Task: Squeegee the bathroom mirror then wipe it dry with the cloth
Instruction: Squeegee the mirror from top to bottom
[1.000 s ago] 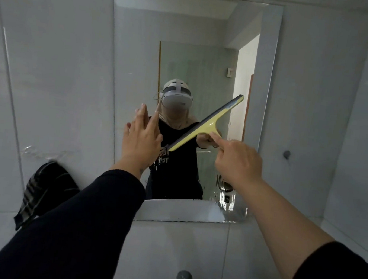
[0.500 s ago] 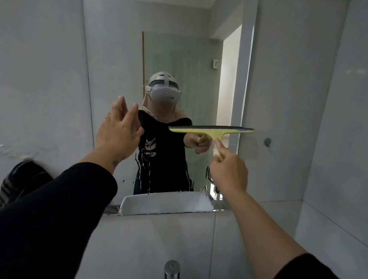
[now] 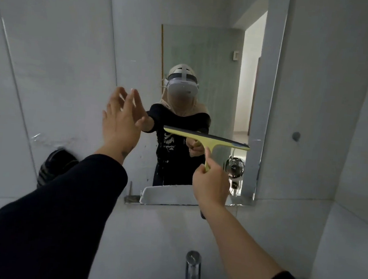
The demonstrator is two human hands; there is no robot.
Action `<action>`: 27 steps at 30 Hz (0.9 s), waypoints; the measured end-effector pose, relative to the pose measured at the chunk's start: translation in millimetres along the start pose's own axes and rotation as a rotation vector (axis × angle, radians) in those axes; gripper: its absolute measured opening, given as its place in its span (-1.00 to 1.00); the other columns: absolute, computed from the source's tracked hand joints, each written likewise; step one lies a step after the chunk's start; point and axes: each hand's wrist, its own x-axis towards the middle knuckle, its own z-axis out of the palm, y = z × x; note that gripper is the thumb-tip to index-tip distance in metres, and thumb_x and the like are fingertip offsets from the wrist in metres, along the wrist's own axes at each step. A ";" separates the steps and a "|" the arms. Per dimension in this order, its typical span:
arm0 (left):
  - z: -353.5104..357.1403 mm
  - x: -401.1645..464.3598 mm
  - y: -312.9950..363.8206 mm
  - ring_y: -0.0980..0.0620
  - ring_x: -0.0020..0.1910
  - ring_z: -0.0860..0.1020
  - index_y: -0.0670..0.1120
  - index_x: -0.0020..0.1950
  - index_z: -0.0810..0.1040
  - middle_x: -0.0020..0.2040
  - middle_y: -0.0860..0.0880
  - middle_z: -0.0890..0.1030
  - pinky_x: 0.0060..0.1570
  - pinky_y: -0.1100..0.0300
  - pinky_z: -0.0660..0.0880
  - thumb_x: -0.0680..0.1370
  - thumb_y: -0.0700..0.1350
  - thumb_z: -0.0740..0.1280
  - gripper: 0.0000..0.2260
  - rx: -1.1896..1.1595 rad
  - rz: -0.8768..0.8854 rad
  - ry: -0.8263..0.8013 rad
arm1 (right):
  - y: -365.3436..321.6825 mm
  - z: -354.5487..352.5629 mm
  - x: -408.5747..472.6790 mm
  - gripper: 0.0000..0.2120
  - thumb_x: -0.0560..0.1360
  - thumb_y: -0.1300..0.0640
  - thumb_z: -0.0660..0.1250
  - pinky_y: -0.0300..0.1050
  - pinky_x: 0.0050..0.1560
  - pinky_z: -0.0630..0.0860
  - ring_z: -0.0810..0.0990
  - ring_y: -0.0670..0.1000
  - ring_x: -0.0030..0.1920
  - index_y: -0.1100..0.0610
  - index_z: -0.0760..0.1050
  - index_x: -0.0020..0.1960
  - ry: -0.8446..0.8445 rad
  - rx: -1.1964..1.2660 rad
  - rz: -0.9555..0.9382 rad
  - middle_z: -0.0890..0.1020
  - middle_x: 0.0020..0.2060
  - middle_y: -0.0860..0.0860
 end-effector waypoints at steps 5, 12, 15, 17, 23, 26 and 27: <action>9.4 1.7 -17.1 -0.14 0.54 -0.02 0.08 0.55 -0.08 0.57 -0.12 -0.14 0.41 -0.23 0.18 0.56 -0.02 0.32 -0.28 -0.140 -0.228 -0.051 | -5.1 24.8 -13.2 -0.50 0.57 0.20 0.15 -0.30 -0.49 0.16 0.30 -0.13 -0.45 -0.13 0.26 0.46 0.002 -0.002 -0.053 0.36 -0.46 -0.06; 20.3 1.3 -22.7 -0.05 0.55 -0.10 0.20 0.53 -0.14 0.57 -0.03 -0.21 0.40 -0.08 0.21 0.58 -0.08 0.30 -0.27 -0.231 -0.244 -0.015 | -0.3 39.4 -16.8 -0.50 0.57 0.18 0.17 -0.21 -0.36 0.26 0.35 -0.02 -0.34 -0.12 0.24 0.47 0.029 -0.016 -0.113 0.43 -0.34 0.01; 17.7 2.5 -24.1 -0.05 0.55 -0.07 0.22 0.52 -0.14 0.57 -0.03 -0.18 0.36 -0.11 0.29 0.57 -0.02 0.32 -0.27 -0.180 -0.239 -0.021 | -5.3 48.6 -27.6 -0.52 0.58 0.17 0.16 -0.16 -0.36 0.33 0.43 0.00 -0.32 -0.13 0.26 0.46 -0.036 -0.056 -0.208 0.49 -0.30 0.03; 14.6 3.1 -25.8 -0.06 0.55 -0.03 0.23 0.52 -0.13 0.57 -0.02 -0.16 0.32 -0.12 0.34 0.55 0.02 0.33 -0.26 -0.150 -0.239 -0.039 | -12.5 55.2 -33.3 -0.51 0.59 0.17 0.13 -0.14 -0.33 0.38 0.47 0.01 -0.27 -0.13 0.24 0.47 -0.072 -0.102 -0.248 0.52 -0.24 0.03; 8.5 3.6 -25.1 -0.06 0.55 -0.01 0.22 0.53 -0.13 0.58 -0.04 -0.15 0.31 -0.12 0.36 0.54 0.05 0.34 -0.25 -0.112 -0.252 -0.087 | -32.6 59.5 -44.2 -0.43 0.57 0.18 0.13 -0.11 -0.34 0.30 0.41 0.05 -0.26 -0.14 0.08 0.51 -0.258 -0.419 -0.466 0.52 -0.11 0.07; 8.3 2.7 -24.0 -0.07 0.55 0.00 0.22 0.53 -0.13 0.58 -0.04 -0.14 0.32 -0.14 0.36 0.54 0.06 0.34 -0.25 -0.106 -0.260 -0.084 | -28.9 49.2 -36.7 -0.40 0.53 0.21 0.16 -0.15 -0.45 0.21 0.55 0.13 -0.20 -0.12 0.09 0.51 -0.306 -0.575 -0.599 0.55 -0.04 0.10; 9.0 2.3 -24.1 -0.07 0.55 0.00 0.22 0.52 -0.13 0.58 -0.04 -0.14 0.33 -0.14 0.35 0.54 0.05 0.33 -0.25 -0.110 -0.259 -0.082 | -26.5 44.4 -31.1 -0.39 0.53 0.21 0.16 -0.16 -0.45 0.20 0.55 0.13 -0.20 -0.12 0.09 0.50 -0.306 -0.625 -0.630 0.54 -0.04 0.09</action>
